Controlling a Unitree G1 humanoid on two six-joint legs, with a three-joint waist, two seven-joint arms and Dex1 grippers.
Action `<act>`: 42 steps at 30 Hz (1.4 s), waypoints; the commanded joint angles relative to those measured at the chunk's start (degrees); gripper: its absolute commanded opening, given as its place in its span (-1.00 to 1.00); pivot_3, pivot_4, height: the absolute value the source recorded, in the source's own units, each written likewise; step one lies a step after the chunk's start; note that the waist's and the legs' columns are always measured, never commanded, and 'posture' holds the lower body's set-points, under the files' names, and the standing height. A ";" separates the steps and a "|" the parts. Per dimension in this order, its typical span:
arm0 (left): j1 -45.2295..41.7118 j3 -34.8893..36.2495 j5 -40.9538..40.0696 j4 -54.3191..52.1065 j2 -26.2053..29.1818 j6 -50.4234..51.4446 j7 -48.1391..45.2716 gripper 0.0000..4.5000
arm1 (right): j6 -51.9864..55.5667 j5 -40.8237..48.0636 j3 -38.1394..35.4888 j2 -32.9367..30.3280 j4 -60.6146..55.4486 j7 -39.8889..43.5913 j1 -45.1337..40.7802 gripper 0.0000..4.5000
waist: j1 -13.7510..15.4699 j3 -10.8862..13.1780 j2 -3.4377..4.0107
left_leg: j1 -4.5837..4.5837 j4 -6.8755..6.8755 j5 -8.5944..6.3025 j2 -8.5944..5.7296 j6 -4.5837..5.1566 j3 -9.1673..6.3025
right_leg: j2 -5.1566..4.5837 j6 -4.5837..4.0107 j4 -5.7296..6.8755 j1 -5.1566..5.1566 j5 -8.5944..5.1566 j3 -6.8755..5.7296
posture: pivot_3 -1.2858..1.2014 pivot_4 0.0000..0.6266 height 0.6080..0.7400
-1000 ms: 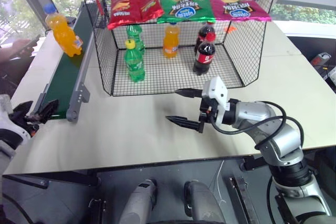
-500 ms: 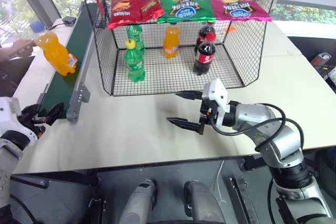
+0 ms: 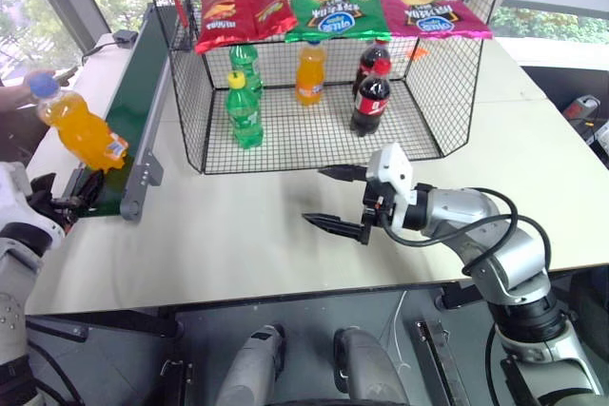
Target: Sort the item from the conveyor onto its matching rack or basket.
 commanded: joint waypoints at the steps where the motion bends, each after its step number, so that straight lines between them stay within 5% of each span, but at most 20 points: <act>1: -0.82 -0.47 0.27 -0.94 0.11 -0.98 0.16 0.91 | -0.95 0.26 -0.70 -0.41 -2.84 -0.17 -0.15 1.00 | 0.00 0.00 0.00 | 0.00 0.00 0.00 0.00 0.00 0.00 | 0.00 0.01 0.00 0.00 0.00 0.00 | 0.03 -0.52 0.98; 9: -0.34 -3.16 0.81 -1.00 -0.22 -1.27 -1.20 0.91 | -0.26 0.46 -0.68 -0.57 -3.37 -0.65 -0.36 1.00 | -0.02 0.00 0.00 | 0.00 0.00 0.00 0.00 0.00 0.00 | 0.01 0.00 0.00 0.00 0.01 0.00 | 0.03 -0.52 0.98; 14: -0.45 -1.23 -1.83 -1.09 -1.06 -1.43 -2.49 0.36 | 0.25 0.60 -0.88 -0.80 -3.73 -0.86 -0.34 1.00 | 0.19 0.00 0.00 | 0.00 0.01 0.00 0.00 0.00 0.00 | 0.00 0.00 0.00 0.01 0.01 -0.01 | 0.03 -0.52 0.98; 27: -7.46 2.00 -9.64 -1.16 4.84 2.75 -3.90 0.36 | 0.34 1.27 -1.09 -0.62 -3.20 -0.46 -1.18 1.00 | 0.07 0.00 -0.08 | -0.01 0.02 0.01 0.00 0.01 -0.01 | 0.02 0.00 0.00 0.00 0.01 -0.01 | 0.03 -0.52 0.98; 33: -14.53 -11.78 -9.99 -2.65 7.87 4.73 -13.18 0.36 | 1.01 2.37 -1.70 0.13 -2.23 -0.85 -2.72 1.00 | 0.65 -0.01 -0.09 | -0.01 0.04 0.01 -0.02 0.01 0.01 | 0.01 0.01 0.00 0.04 0.02 -0.01 | 0.03 -0.52 0.98; 42: -21.00 -38.84 2.64 -1.93 2.81 -4.86 -26.74 0.36 | 0.89 1.11 -0.50 -0.56 -1.50 -0.42 -4.05 1.00 | 0.67 0.00 -0.08 | -0.03 0.01 0.09 -0.01 0.15 0.08 | 0.02 0.12 -0.01 -0.02 0.10 0.02 | 0.03 -0.52 0.98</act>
